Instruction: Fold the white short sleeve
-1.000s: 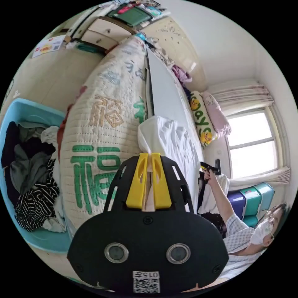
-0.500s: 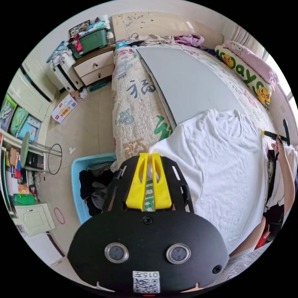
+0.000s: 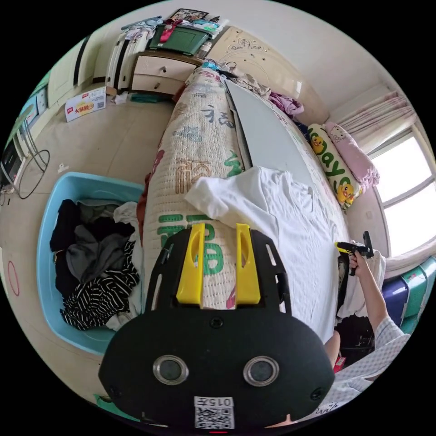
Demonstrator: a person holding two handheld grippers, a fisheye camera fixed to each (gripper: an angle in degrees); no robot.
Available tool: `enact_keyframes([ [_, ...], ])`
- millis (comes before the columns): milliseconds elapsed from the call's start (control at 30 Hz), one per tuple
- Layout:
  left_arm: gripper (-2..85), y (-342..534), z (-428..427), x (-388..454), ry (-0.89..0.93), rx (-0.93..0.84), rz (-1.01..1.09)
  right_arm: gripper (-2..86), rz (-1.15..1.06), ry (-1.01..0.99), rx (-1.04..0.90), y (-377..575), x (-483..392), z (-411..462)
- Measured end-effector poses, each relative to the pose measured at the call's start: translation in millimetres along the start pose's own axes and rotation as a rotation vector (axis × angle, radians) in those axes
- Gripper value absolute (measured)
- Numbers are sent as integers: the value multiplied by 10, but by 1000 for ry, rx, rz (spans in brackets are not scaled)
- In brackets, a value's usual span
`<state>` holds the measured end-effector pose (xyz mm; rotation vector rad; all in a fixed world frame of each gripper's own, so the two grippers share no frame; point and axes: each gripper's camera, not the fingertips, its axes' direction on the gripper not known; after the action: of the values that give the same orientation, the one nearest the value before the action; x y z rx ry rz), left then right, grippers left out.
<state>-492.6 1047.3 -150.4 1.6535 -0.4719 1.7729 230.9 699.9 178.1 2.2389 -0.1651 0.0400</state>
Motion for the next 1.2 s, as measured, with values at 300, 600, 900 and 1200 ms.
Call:
enact_keyframes([
  [300,14,-839,-339,251,49,-64,56,15,-176,69,-10,-84,-449,94],
  [600,60,-1116,-736,731,-491,-275,311,-3,-158,232,47,-47,-474,-58],
  [900,98,-765,-474,152,-22,-177,103,1,-82,141,25,-115,-563,74],
  [1200,-7,-825,-793,361,-57,-215,313,1,-121,186,21,-102,-800,39],
])
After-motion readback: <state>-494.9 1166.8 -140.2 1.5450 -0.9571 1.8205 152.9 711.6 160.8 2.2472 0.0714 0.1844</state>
